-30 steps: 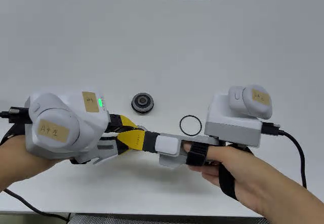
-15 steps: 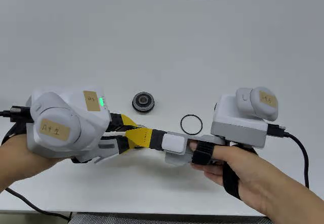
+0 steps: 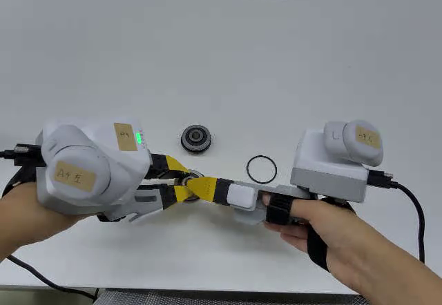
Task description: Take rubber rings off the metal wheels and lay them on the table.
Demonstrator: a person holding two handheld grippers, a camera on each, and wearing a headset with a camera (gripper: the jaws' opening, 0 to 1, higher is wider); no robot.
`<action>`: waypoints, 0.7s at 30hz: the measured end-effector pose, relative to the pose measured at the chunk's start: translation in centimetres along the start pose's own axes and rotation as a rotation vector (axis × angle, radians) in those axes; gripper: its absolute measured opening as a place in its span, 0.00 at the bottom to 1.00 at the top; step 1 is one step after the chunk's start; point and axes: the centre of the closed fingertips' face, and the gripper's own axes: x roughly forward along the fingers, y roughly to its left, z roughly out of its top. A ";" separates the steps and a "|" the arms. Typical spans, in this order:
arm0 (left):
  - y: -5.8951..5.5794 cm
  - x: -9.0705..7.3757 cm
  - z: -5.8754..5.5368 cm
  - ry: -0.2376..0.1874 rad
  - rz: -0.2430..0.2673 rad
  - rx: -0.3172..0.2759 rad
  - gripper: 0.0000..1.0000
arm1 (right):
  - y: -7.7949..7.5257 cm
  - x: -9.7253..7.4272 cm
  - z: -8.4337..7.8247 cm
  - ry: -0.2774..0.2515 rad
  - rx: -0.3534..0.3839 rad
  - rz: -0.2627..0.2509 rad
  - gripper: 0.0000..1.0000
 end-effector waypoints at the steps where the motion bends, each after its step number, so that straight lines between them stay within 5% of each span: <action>1: 0.0 0.0 0.0 0.001 0.000 -0.001 0.13 | 0.0 0.0 0.0 0.000 -0.001 -0.001 0.15; 7: 0.0 0.0 0.0 0.001 0.000 0.000 0.13 | -0.8 0.0 0.0 -0.002 -0.006 -0.033 0.04; 21: 0.0 0.0 -0.1 -0.005 0.000 -0.003 0.13 | -0.9 -0.1 0.2 -0.008 0.007 -0.060 0.02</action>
